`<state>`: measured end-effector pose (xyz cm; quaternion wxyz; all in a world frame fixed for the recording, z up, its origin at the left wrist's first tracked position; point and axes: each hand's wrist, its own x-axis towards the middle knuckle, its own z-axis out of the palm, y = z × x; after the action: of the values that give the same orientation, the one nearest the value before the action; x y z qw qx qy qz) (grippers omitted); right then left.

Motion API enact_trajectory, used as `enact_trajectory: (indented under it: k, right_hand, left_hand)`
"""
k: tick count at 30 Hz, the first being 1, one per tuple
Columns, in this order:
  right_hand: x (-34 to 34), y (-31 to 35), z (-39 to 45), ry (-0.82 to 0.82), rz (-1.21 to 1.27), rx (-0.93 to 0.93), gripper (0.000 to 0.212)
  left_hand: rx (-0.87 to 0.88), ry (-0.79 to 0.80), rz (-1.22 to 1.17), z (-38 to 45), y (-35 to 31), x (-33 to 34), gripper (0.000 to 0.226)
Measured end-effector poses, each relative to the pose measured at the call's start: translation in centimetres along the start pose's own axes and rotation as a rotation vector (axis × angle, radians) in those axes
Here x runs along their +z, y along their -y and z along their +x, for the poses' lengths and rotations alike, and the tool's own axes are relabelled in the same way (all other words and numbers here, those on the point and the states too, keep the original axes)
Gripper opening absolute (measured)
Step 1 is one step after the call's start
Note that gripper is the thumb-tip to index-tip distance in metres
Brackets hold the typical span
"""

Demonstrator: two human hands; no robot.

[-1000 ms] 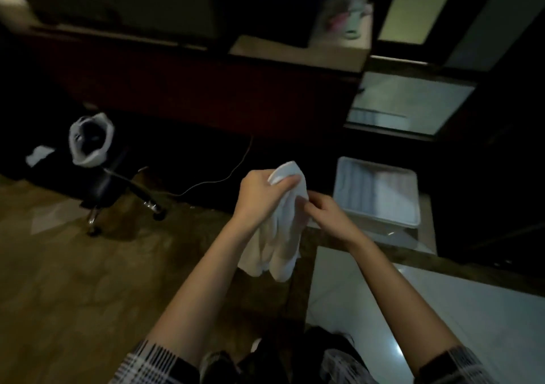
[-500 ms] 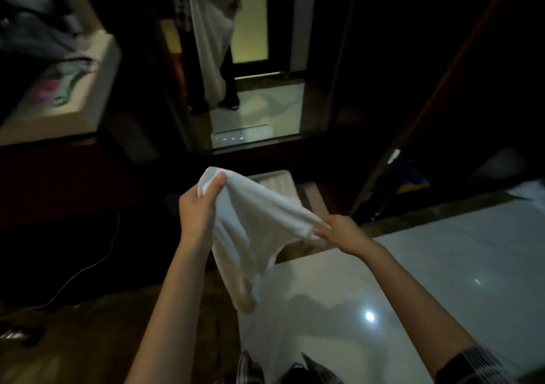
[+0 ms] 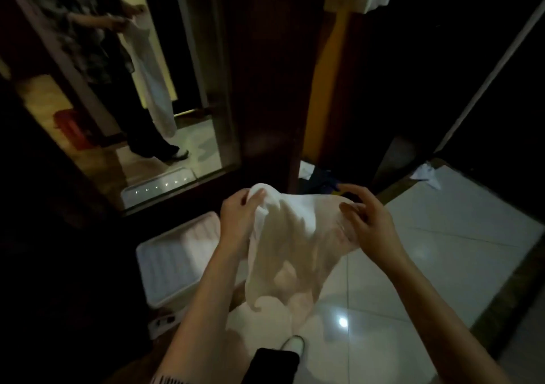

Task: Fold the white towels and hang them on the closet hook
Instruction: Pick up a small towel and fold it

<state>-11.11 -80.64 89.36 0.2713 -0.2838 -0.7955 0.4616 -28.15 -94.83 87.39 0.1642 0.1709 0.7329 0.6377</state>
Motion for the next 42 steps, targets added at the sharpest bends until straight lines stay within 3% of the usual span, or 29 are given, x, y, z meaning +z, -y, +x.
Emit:
enact_trajectory:
  k: [2, 6, 9, 15, 20, 24, 32, 39, 42]
  right_hand:
    - [-1.9, -0.4, 1.3, 0.007, -0.018, -0.004, 0.022]
    - [-5.6, -1.5, 4.0, 0.106, 0.028, 0.035, 0.039]
    - [-8.6, -2.8, 6.0, 0.213, -0.187, -0.011, 0.051]
    - [-14.5, -4.6, 11.5, -0.087, -0.628, -0.190, 0.013]
    - [-19.2, -7.2, 15.3, -0.062, -0.828, -0.221, 0.012]
    - [-23.4, -9.6, 18.0, 0.119, -0.660, -0.170, 0.008]
    - [-32.1, -16.0, 24.6, 0.163, -0.378, -0.106, 0.014]
    - [-39.5, -20.2, 30.8, 0.180, -0.204, -0.101, 0.007]
    - [-41.3, -21.4, 33.5, 0.153, -0.147, -0.112, 0.003]
  left_hand:
    - [0.053, 0.062, 0.051, 1.4, -0.8, 3.7, 0.014]
    - [0.125, 0.176, 0.057, 4.0, -2.3, 10.8, 0.021]
    - [0.117, 0.317, -0.009, 5.8, -3.6, 15.7, 0.023]
    - [0.055, 0.610, -0.050, 8.6, -5.4, 24.6, 0.021]
    - [0.014, 0.732, 0.005, 10.2, -6.7, 31.2, 0.022]
    - [0.003, 0.741, 0.020, 10.8, -8.0, 36.8, 0.029]
    - [-0.094, 0.723, -0.022, 11.6, -10.0, 48.9, 0.028]
    - [-0.221, 0.601, -0.292, 12.4, -12.3, 58.0, 0.028]
    - [-0.259, 0.562, -0.294, 13.7, -12.8, 60.4, 0.045]
